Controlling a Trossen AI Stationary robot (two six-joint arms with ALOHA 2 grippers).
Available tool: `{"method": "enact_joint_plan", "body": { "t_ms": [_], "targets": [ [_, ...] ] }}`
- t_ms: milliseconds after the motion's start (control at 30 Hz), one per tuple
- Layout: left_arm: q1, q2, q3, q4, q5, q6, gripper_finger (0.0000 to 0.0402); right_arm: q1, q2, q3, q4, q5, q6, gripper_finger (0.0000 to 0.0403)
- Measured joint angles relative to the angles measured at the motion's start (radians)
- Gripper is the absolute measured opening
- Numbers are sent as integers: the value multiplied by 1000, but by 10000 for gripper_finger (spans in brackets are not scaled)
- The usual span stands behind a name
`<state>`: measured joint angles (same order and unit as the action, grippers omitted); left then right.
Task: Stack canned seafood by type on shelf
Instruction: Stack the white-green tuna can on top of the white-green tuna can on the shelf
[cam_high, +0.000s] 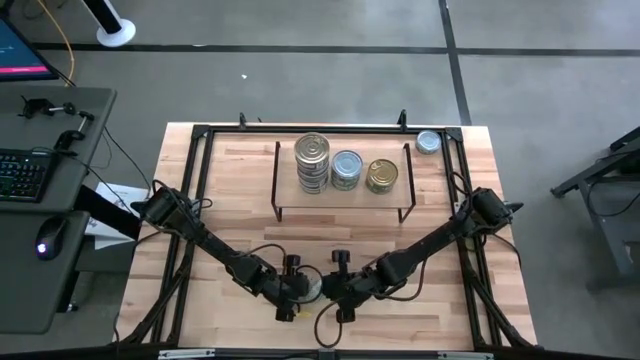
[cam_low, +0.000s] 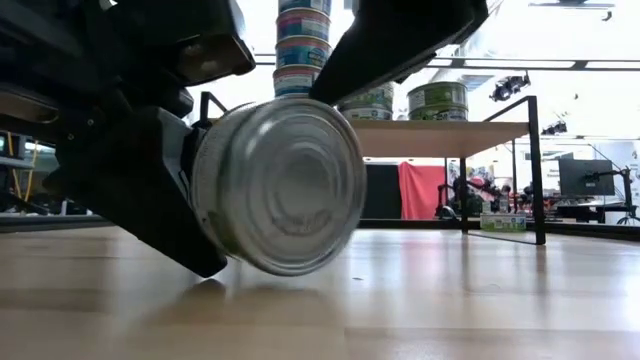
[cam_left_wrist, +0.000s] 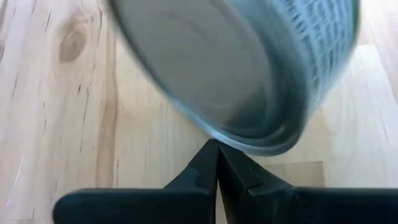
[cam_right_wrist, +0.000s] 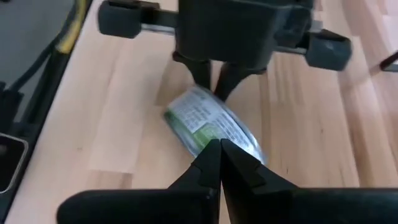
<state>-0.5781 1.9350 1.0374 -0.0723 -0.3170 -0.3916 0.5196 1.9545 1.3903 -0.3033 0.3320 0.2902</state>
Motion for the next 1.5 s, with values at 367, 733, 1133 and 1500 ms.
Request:
{"method": "enact_joint_plan", "body": {
  "t_ms": [367, 733, 1133, 1500],
  "targets": [
    [1, -5, 4, 17, -15, -1, 0, -23, 1, 0, 26, -13, -36, 0],
    [-48, -180, -116, -305, -51, -224, 0, -30, -100, 11, 5, 9, -44, 0],
    [-258, -377, -358, -141, -266, -801, 0, -75, -101, 11, 46, -357, -38, 151],
    [-271, -328, -356, -71, -302, -889, 0, -94, -54, 11, -96, -275, -271, 275]
  ]
}}
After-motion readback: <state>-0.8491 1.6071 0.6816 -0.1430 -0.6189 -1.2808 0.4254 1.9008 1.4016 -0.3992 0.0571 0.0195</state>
